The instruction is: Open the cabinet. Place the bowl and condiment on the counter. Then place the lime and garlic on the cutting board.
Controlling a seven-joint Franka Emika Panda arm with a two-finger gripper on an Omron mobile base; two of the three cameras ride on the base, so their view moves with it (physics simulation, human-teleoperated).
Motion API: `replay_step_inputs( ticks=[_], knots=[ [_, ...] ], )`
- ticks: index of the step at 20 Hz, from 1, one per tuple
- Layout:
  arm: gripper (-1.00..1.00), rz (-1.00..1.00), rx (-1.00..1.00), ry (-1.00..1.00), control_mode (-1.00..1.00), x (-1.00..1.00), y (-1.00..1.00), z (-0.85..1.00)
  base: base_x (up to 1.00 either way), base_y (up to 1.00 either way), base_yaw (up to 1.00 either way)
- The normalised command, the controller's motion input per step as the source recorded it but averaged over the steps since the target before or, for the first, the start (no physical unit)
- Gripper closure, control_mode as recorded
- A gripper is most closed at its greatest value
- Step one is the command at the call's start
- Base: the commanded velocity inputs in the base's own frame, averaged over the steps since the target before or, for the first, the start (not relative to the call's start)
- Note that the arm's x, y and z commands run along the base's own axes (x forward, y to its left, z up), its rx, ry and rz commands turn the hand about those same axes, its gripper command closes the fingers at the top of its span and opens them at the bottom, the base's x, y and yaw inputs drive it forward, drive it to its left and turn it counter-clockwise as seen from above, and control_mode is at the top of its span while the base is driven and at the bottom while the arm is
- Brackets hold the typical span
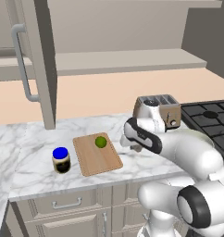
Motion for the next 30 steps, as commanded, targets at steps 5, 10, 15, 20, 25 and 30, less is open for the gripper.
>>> replay_step_inputs(
  ticks=[5,10,15,20,25,30],
  knots=[
    [1.00,0.01,0.01,0.00,-1.00,0.00,0.62,0.03,0.00,0.00,0.00],
    [1.00,0.00,0.00,0.00,-1.00,0.00,0.58,0.00,0.00,0.00,0.00],
    [1.00,0.00,0.00,0.00,-1.00,0.03,0.38,-0.04,0.00,0.00,0.00],
    [1.00,0.00,0.00,0.00,-1.00,0.33,0.26,-0.28,0.00,0.00,0.00],
    [1.00,0.00,0.00,0.00,-1.00,0.16,0.21,-0.06,0.00,0.00,0.00],
    [1.00,0.00,0.00,0.00,-1.00,0.05,0.09,-0.25,0.00,0.00,0.00]
  ],
)
